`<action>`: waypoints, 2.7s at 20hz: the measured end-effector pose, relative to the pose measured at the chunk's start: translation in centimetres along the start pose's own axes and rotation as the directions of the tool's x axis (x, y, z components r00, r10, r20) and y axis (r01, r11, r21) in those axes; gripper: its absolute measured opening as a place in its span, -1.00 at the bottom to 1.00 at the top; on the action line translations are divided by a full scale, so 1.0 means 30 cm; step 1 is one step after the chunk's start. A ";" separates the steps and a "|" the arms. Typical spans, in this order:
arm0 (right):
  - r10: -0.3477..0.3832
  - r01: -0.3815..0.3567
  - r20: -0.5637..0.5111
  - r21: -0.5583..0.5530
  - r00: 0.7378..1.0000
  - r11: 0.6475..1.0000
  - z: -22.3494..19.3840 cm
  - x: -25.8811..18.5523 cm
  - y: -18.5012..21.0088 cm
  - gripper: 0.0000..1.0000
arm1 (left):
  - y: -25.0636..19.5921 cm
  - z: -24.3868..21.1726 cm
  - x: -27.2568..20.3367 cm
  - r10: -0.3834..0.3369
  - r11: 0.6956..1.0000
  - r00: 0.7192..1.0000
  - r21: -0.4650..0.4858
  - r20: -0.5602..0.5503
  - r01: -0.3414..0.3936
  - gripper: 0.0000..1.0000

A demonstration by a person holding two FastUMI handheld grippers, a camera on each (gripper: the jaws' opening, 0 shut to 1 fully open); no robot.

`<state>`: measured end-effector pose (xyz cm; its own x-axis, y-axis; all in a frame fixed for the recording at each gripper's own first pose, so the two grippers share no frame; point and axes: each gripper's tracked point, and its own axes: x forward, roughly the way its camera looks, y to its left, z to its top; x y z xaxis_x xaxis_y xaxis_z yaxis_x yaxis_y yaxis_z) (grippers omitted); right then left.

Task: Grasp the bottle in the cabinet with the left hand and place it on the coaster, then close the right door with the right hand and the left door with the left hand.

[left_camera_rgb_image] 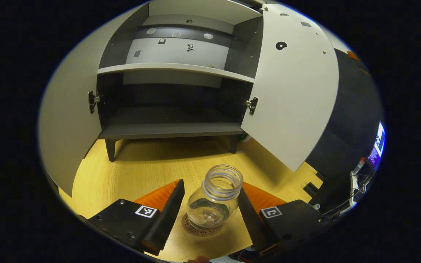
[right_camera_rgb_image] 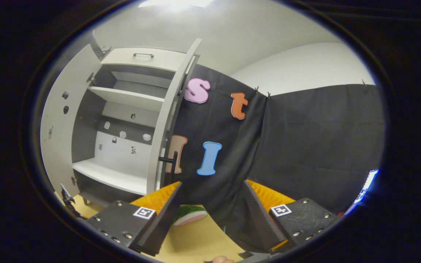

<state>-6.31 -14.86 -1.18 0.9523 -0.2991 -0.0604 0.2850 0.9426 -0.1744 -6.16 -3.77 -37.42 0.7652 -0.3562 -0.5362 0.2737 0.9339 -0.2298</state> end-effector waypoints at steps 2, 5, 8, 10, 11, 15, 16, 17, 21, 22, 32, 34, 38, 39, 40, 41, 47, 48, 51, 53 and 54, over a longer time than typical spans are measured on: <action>-0.001 0.001 -0.004 0.002 1.000 1.000 -0.007 0.001 0.000 0.89 | -0.005 0.018 0.000 -0.002 1.000 1.000 -0.001 0.007 0.002 0.80; 0.003 -0.003 -0.006 0.003 1.000 1.000 -0.014 0.002 0.002 0.89 | -0.029 0.080 -0.023 -0.013 1.000 0.999 -0.006 0.034 0.013 0.80; 0.020 -0.020 -0.002 0.017 1.000 1.000 -0.009 0.025 0.019 0.98 | -0.065 0.200 -0.075 -0.019 1.000 0.996 0.007 0.090 0.018 0.80; 0.041 -0.041 0.010 0.035 0.999 0.999 0.006 0.048 0.035 0.98 | -0.078 0.329 -0.128 0.002 1.000 0.987 0.014 0.162 -0.004 0.80; 0.053 -0.054 0.016 0.046 0.998 0.997 0.015 0.066 0.046 0.98 | -0.080 0.391 -0.156 0.013 1.000 0.982 0.011 0.191 -0.016 0.79; 0.126 -0.129 0.036 0.107 0.991 0.986 0.042 0.141 0.112 0.90 | -0.087 0.605 -0.275 0.059 0.998 0.962 -0.028 0.266 -0.054 0.90; 0.140 -0.144 0.040 0.123 0.989 0.982 0.051 0.157 0.123 0.98 | -0.083 0.655 -0.306 0.072 0.997 0.956 -0.044 0.285 -0.062 0.81; 0.152 -0.157 0.045 0.137 0.987 0.978 0.057 0.171 0.134 0.98 | -0.075 0.697 -0.336 0.087 0.996 0.949 -0.054 0.301 -0.075 0.80; 0.215 -0.224 0.074 0.171 0.974 0.959 0.095 0.201 0.177 0.98 | -0.024 0.806 -0.449 0.168 0.986 0.922 -0.056 0.350 -0.158 0.80; 0.236 -0.246 0.078 0.167 0.969 0.955 0.098 0.206 0.183 0.98 | -0.018 0.824 -0.474 0.181 0.983 0.913 -0.053 0.365 -0.174 0.80; 0.447 -0.458 0.101 0.191 0.889 0.868 0.132 0.203 0.362 0.95 | -0.006 0.875 -0.587 0.230 0.973 0.877 -0.078 0.421 -0.217 0.80; 0.495 -0.506 0.108 0.203 0.862 0.838 0.143 0.194 0.433 0.94 | 0.010 0.863 -0.610 0.249 0.968 0.872 -0.081 0.423 -0.237 0.80; 0.525 -0.532 0.092 0.181 0.846 0.827 0.122 0.226 0.521 0.95 | 0.049 0.839 -0.664 0.302 0.952 0.855 -0.099 0.421 -0.288 0.80; 0.532 -0.539 0.088 0.189 0.842 0.821 0.115 0.230 0.539 0.95 | 0.063 0.832 -0.681 0.317 0.948 0.850 -0.108 0.421 -0.300 0.80; 0.540 -0.545 0.085 0.196 0.837 0.815 0.111 0.233 0.553 0.95 | 0.073 0.828 -0.695 0.331 0.943 0.844 -0.116 0.421 -0.312 0.80; 0.546 -0.552 0.090 0.203 0.833 0.809 0.114 0.234 0.556 0.95 | 0.083 0.827 -0.710 0.344 0.939 0.839 -0.123 0.421 -0.323 0.80; 0.571 -0.576 0.094 0.217 0.816 0.788 0.122 0.246 0.641 0.96 | 0.127 0.829 -0.769 0.390 0.920 0.812 -0.140 0.434 -0.367 0.80; 0.578 -0.582 0.093 0.227 0.811 0.781 0.122 0.243 0.655 0.97 | 0.131 0.827 -0.776 0.396 0.917 0.808 -0.142 0.436 -0.372 0.80; 0.591 -0.595 0.099 0.255 0.800 0.762 0.120 0.262 0.693 1.00 | 0.150 0.818 -0.802 0.414 0.909 0.800 -0.148 0.434 -0.391 0.80; 0.602 -0.604 0.100 0.263 0.792 0.752 0.122 0.270 0.726 1.00 | 0.165 0.804 -0.822 0.431 0.901 0.792 -0.152 0.431 -0.407 0.80; 0.607 -0.609 0.100 0.266 0.788 0.747 0.127 0.271 0.743 1.00 | 0.175 0.802 -0.830 0.439 0.897 0.789 -0.156 0.430 -0.415 0.80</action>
<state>8.19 4.29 -1.83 0.9347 0.3512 -0.0553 -0.3381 0.9261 0.1678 -9.78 10.70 -5.74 0.9744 0.1420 -0.1744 -0.1626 0.9805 -0.1101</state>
